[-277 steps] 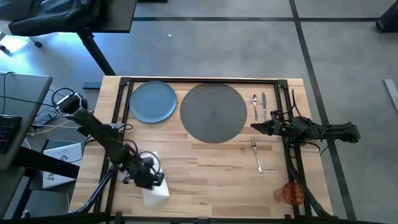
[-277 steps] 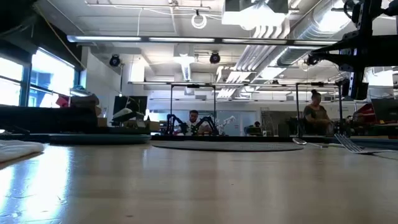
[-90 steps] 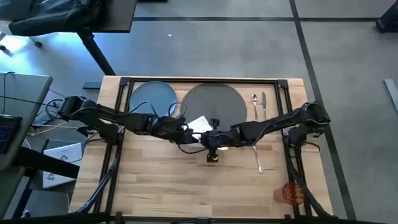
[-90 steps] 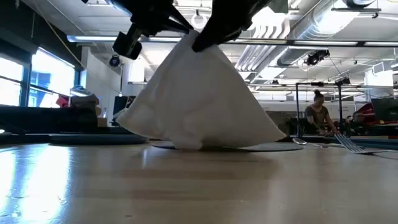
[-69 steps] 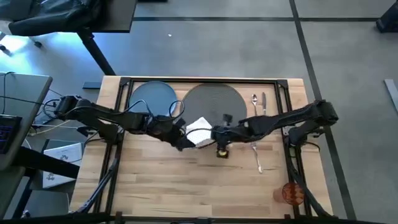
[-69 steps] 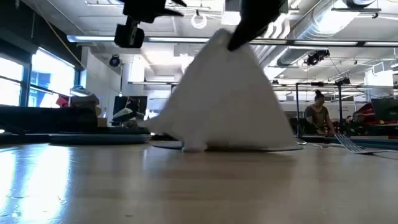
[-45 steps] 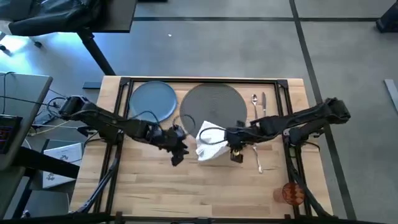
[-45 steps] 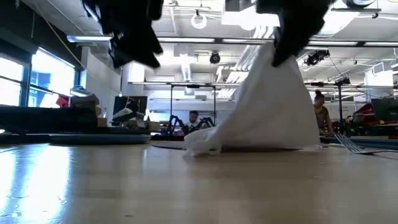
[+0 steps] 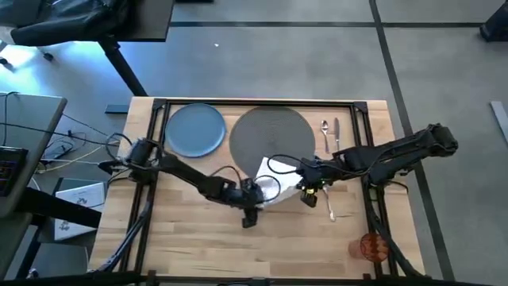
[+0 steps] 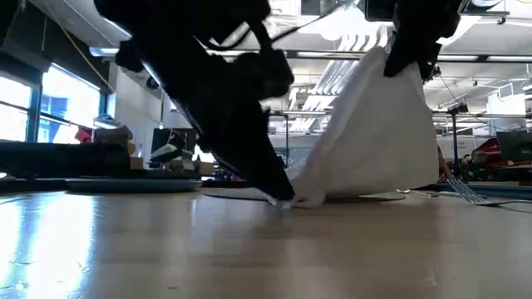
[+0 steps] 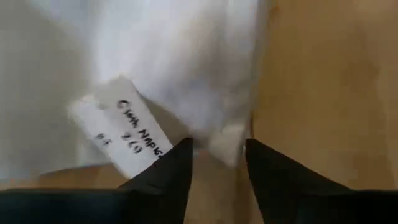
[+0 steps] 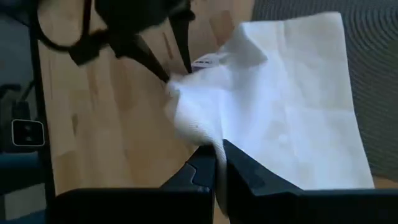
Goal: Set table place
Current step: Fold the white table napkin
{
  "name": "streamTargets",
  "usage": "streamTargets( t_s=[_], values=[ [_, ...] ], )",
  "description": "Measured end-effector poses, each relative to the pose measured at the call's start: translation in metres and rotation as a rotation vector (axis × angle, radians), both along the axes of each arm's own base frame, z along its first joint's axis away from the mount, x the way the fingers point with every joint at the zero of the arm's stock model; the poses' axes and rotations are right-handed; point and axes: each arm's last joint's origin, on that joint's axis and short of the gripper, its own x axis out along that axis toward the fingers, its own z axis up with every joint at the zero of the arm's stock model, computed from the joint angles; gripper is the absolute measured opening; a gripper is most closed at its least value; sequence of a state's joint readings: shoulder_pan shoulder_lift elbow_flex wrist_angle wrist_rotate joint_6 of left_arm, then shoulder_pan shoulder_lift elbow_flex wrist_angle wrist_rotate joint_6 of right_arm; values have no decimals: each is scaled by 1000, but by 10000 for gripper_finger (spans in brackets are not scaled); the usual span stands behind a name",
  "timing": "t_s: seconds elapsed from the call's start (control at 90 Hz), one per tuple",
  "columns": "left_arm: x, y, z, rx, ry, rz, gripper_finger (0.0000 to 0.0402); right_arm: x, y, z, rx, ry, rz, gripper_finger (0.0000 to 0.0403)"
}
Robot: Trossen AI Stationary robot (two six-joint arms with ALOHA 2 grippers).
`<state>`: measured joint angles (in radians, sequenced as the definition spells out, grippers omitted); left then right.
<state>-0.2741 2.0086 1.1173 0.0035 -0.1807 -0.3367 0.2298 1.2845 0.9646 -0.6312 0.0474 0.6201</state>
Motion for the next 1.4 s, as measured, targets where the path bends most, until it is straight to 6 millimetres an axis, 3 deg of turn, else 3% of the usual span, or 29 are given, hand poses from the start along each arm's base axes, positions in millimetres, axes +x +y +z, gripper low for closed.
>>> streamTargets(
  t_s=[0.189,0.267,0.467,0.578,0.733,0.878,0.967,1.089,1.211,1.4],
  values=[
    [10,-3,13,30,114,-4,22,0,0,0,12,1,-2,0],
    [11,-2,28,73,132,-10,7,-1,1,0,14,3,4,0],
    [-1,3,88,241,185,22,1,-6,13,-5,-16,66,66,0],
    [-12,8,129,258,105,55,0,-9,20,-25,-65,147,135,7],
    [-27,12,165,225,-1,70,0,-17,21,-55,23,300,259,62],
    [-33,13,179,194,-53,82,0,-18,17,-49,126,354,246,141],
    [-32,13,177,158,-52,111,0,-12,18,-32,141,261,242,181],
    [-27,11,177,99,-89,132,0,6,28,-9,46,-38,213,209],
    [-20,12,179,51,-147,134,0,23,33,2,-82,-284,90,215],
    [-14,25,183,-2,-193,163,0,39,30,10,-137,-457,-71,196]
  ],
)
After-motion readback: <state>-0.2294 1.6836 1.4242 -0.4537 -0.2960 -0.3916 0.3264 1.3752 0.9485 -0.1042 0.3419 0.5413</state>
